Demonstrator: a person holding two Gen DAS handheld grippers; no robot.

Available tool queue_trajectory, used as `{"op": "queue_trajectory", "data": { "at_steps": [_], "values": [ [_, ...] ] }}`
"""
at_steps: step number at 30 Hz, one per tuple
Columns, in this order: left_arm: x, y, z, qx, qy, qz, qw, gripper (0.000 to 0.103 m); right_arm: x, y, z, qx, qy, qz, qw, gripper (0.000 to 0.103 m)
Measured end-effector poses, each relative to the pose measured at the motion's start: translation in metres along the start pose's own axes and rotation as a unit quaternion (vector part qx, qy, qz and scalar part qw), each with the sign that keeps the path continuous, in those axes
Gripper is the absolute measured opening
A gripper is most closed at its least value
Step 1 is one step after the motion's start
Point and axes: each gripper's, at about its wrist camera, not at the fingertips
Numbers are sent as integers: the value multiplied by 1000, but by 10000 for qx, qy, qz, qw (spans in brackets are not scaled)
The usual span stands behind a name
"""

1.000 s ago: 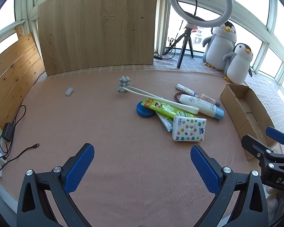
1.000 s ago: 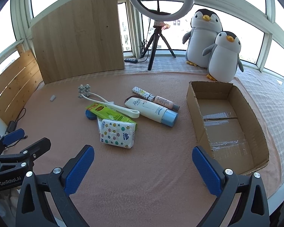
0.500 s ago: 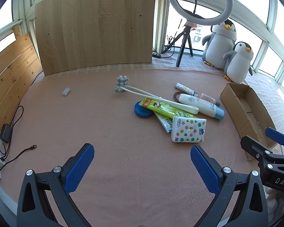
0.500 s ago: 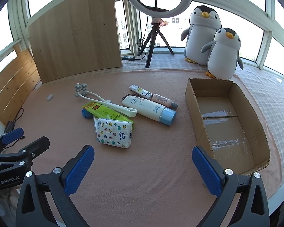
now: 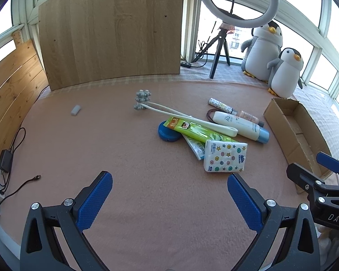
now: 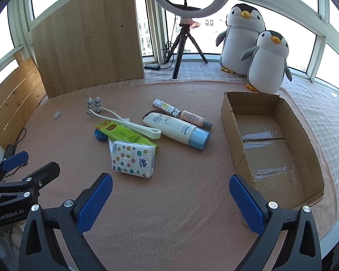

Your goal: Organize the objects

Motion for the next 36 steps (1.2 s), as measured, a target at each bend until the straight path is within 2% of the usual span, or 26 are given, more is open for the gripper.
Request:
{"op": "queue_trajectory", "data": {
  "at_steps": [12, 22, 31, 36],
  "values": [
    [-36, 4, -2, -36, -126, 208, 9997, 101, -24, 4, -10, -152, 188, 233, 9994, 93],
    [-78, 18, -9, 9, -249, 502, 9984, 83, -58, 17, -26, -493, 522, 585, 9957, 69],
    [-111, 48, -37, -225, -360, 569, 9975, 78, -86, 22, -37, -828, 724, 878, 9900, 59],
    [-127, 56, -53, -403, -408, 621, 9964, 75, -87, 19, -40, -886, 761, 937, 9887, 59]
  ]
}}
Point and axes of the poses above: each gripper's, at about its wrist camera, not at the fingertips, and x roughly against the way its jaws point, z to its left, y to its top, and after that the axes turned 3 degrees about y, right-handed
